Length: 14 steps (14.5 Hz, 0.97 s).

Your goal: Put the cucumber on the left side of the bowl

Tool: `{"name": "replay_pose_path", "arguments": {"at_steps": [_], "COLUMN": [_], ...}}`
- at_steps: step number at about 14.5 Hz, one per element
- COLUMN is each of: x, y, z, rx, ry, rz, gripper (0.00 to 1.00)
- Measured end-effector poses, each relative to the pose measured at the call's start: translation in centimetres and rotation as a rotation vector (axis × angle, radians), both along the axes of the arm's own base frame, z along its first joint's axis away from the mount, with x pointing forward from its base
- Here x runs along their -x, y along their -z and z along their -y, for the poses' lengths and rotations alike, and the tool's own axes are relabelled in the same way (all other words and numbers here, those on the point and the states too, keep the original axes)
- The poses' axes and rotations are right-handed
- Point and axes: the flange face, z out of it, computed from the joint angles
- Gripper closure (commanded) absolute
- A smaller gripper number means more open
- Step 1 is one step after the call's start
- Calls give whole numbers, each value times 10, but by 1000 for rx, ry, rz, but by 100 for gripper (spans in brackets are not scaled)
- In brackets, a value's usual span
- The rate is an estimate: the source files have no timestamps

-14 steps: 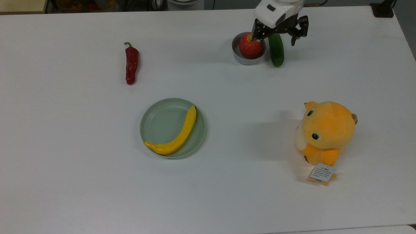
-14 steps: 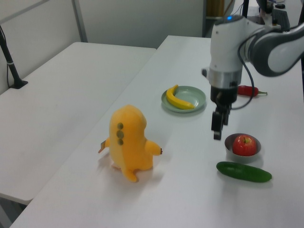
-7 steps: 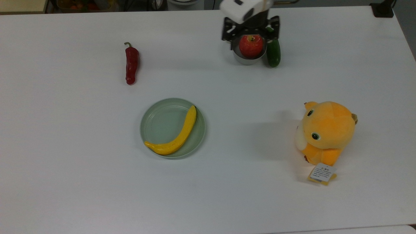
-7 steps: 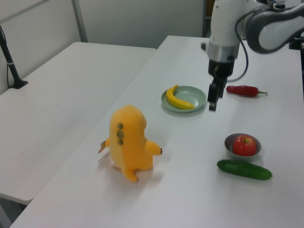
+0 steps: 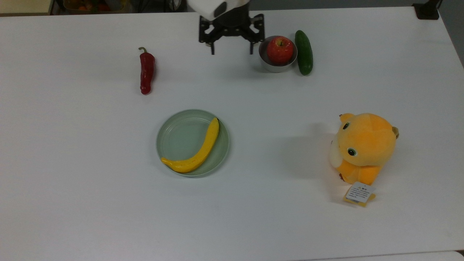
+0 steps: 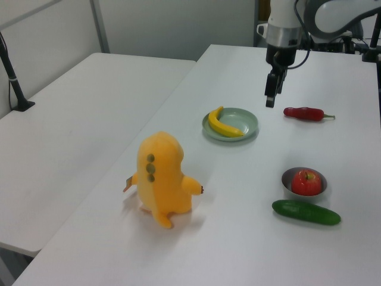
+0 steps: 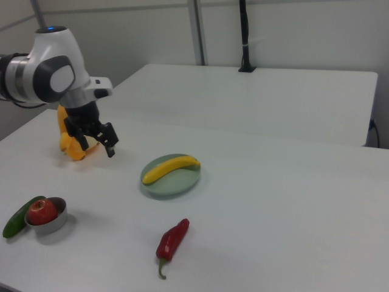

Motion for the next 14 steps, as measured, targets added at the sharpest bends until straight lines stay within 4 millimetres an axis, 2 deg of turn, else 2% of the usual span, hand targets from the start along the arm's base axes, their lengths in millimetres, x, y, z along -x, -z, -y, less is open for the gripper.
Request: {"name": "replay_pose_path", "arguments": {"at_steps": [4, 6, 11, 14], "x": [-4, -4, 2, 3], "y": [-12, -17, -15, -28], "z": [38, 50, 58, 59], "rx": [4, 5, 13, 17], "ry": [-46, -46, -33, -26], "rz": [25, 34, -35, -76], "gripper": [0, 0, 0, 0]}}
